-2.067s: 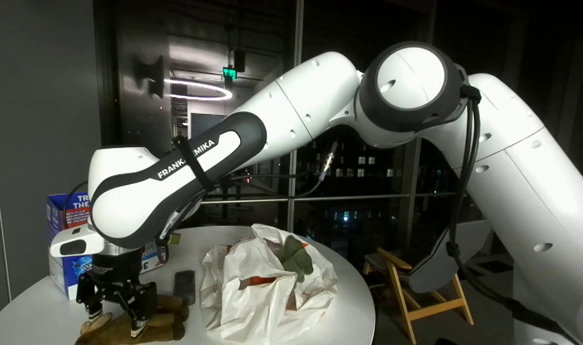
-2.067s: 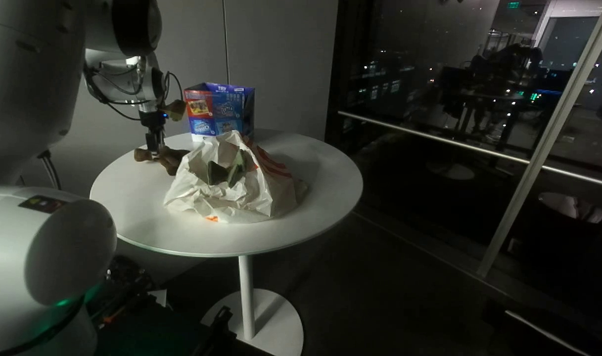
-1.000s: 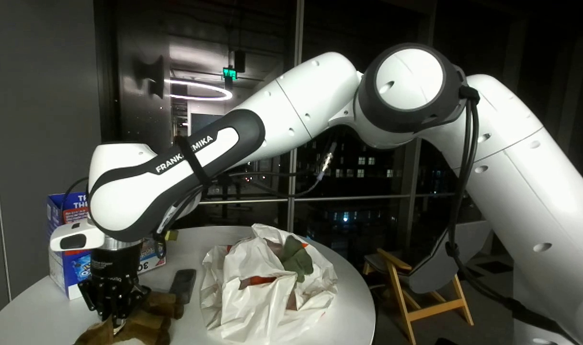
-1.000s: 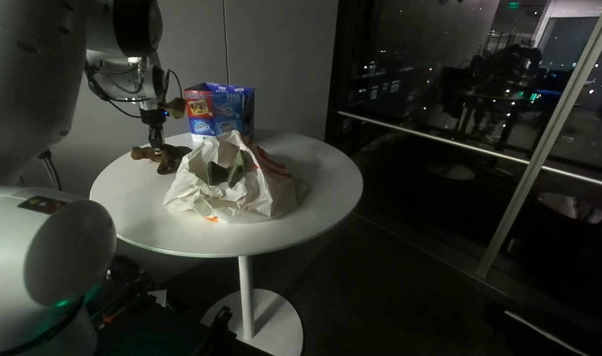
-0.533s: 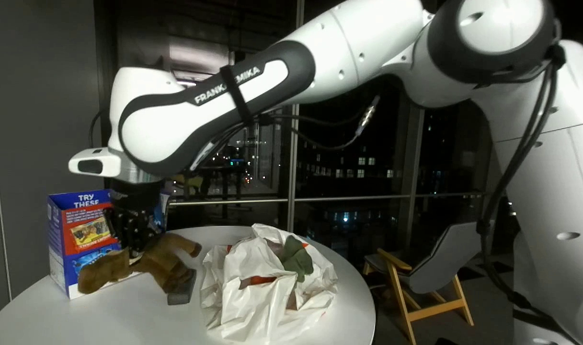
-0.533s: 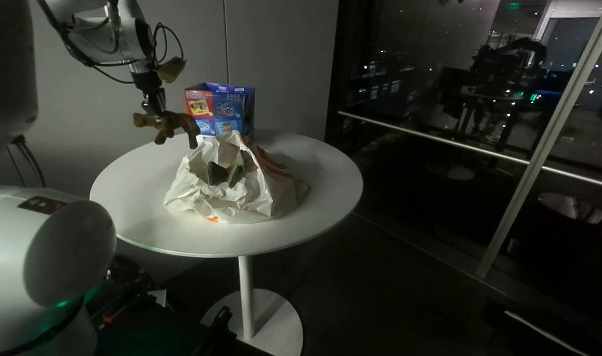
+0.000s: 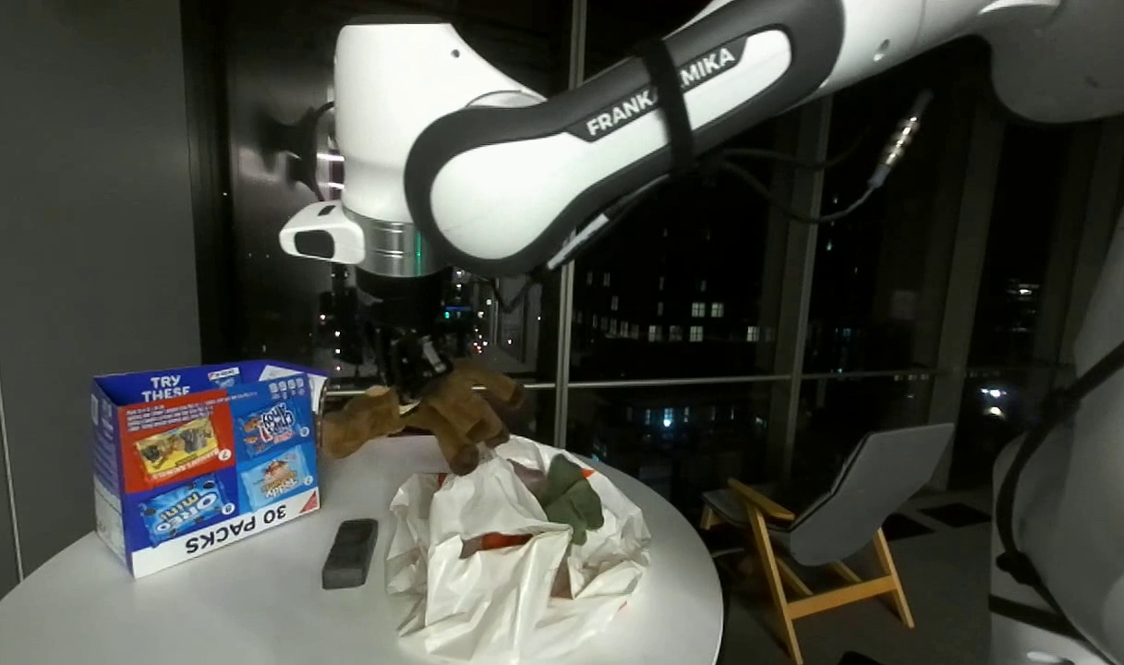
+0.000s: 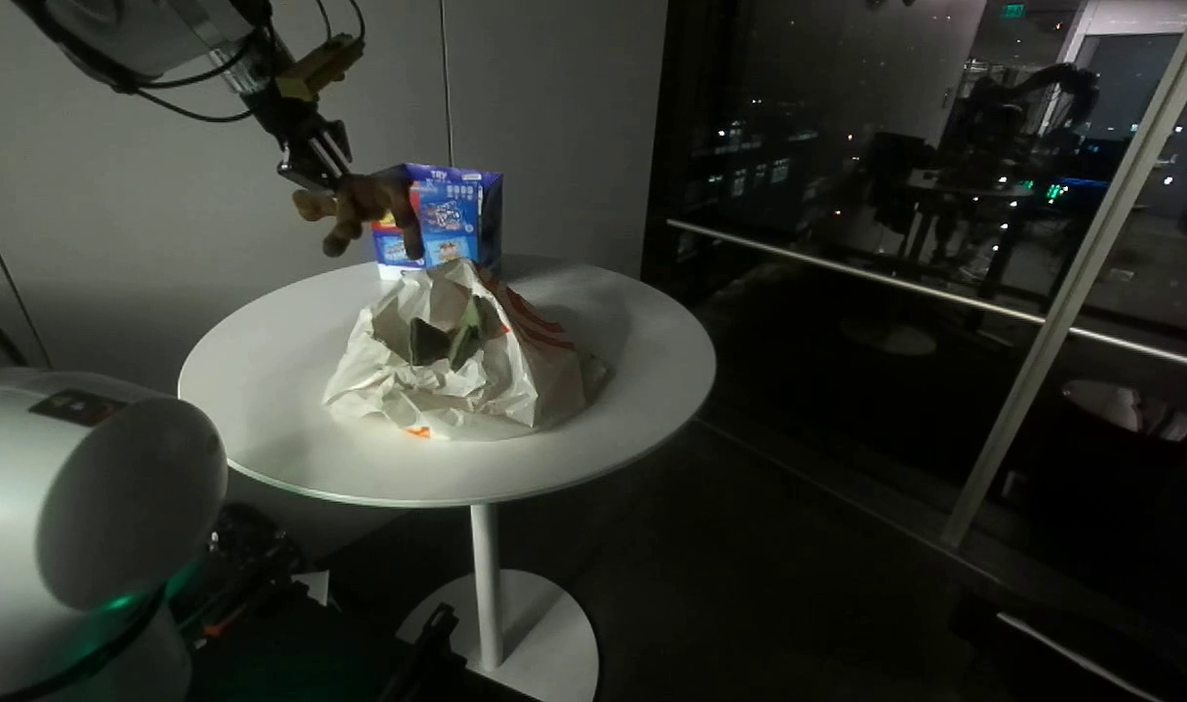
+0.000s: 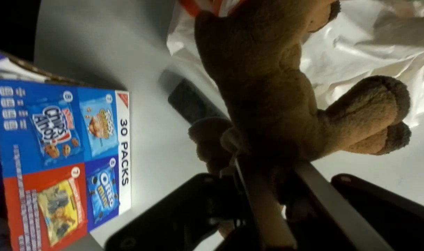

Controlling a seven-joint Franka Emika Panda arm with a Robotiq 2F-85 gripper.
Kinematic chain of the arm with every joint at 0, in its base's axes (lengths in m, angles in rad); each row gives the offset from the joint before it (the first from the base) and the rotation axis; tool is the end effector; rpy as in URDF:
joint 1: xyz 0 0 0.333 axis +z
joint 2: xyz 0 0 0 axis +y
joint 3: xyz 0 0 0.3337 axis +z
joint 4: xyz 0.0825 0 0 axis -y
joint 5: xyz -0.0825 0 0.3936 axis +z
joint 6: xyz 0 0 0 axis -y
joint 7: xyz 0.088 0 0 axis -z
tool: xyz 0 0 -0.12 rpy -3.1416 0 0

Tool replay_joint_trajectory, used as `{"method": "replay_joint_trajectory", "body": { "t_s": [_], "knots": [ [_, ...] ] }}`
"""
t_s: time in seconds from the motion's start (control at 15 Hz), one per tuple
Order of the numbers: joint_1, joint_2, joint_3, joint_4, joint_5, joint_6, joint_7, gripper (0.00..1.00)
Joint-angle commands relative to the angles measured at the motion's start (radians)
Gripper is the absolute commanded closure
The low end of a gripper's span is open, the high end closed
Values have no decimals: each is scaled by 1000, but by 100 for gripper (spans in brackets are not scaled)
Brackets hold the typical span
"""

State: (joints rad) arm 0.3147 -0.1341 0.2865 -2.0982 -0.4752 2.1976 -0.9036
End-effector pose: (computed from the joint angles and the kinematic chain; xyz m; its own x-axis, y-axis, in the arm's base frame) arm 0.4612 0.2974 0.5061 -0.1123 0.9588 -0.2609 0.8893 0.2141 0.4040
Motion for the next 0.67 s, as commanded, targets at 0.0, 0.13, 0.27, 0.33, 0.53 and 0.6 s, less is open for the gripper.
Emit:
{"method": "replay_joint_trajectory", "body": {
  "t_s": [0.0,0.13,0.27,0.33,0.53,0.6],
  "knots": [
    [-33,-155,7,-145,-122,-53,164,90],
    [-47,-189,8,-190,-185,-103,253,90],
    [-61,-194,3,-227,-252,-159,337,89],
    [-67,-189,2,-242,-285,-190,381,89],
    [-75,-158,1,-273,-362,-308,506,89],
    [-75,-146,5,-282,-378,-355,545,89]
  ]
}}
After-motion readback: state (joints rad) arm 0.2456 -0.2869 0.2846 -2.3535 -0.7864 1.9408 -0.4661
